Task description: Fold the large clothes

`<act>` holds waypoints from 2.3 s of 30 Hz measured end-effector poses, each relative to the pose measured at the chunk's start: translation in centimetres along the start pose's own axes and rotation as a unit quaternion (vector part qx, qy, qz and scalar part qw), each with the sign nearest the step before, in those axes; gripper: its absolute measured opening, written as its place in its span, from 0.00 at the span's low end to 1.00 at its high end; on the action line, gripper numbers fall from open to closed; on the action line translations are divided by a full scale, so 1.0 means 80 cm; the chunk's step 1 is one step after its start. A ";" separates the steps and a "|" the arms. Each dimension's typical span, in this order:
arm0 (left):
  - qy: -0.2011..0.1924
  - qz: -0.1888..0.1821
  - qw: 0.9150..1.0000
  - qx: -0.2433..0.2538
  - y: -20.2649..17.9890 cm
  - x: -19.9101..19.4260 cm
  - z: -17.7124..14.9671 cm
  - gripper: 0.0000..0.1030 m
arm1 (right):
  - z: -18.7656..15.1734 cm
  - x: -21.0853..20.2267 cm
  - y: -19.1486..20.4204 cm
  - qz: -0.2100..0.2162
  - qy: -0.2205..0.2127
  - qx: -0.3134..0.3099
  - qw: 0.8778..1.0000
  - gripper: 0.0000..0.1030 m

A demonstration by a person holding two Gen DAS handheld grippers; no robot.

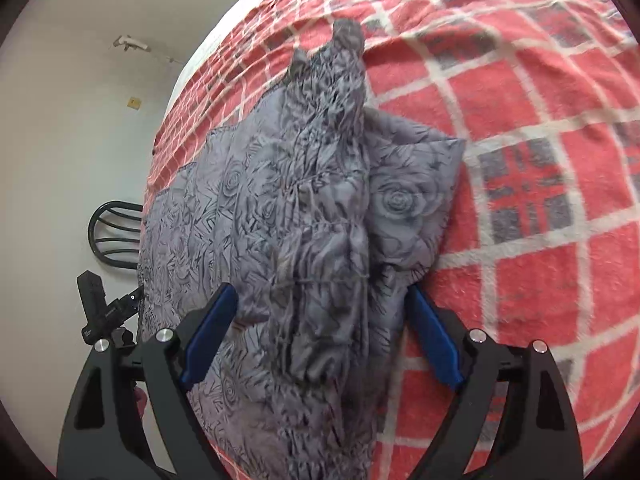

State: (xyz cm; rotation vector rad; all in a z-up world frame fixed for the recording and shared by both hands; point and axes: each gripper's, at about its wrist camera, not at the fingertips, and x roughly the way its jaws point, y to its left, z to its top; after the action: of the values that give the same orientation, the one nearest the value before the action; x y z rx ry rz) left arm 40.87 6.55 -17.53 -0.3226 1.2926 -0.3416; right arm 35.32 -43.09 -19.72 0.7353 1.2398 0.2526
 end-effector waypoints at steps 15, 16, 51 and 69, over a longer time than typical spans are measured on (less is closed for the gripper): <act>-0.065 -0.028 0.997 0.031 -0.064 -0.086 -0.030 0.18 | -0.043 -0.082 0.071 0.054 -0.040 -0.041 0.997 0.24; -0.071 -0.030 0.996 0.038 -0.070 -0.100 -0.039 0.17 | -0.054 -0.095 0.084 0.054 -0.044 -0.054 0.996 0.24; -0.023 0.066 0.997 0.043 0.025 -0.112 -0.271 0.38 | -0.295 -0.055 0.014 0.023 0.007 0.046 0.999 0.33; -0.080 0.114 0.987 0.080 -0.029 -0.239 -0.281 0.40 | -0.363 -0.135 0.160 -0.179 -0.038 -0.110 0.977 0.37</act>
State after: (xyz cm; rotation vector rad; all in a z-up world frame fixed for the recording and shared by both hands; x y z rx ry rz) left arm 14.34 11.60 -5.32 -0.0626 1.1226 -0.2189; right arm 7.73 -28.76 -7.24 0.3195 1.2249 0.0617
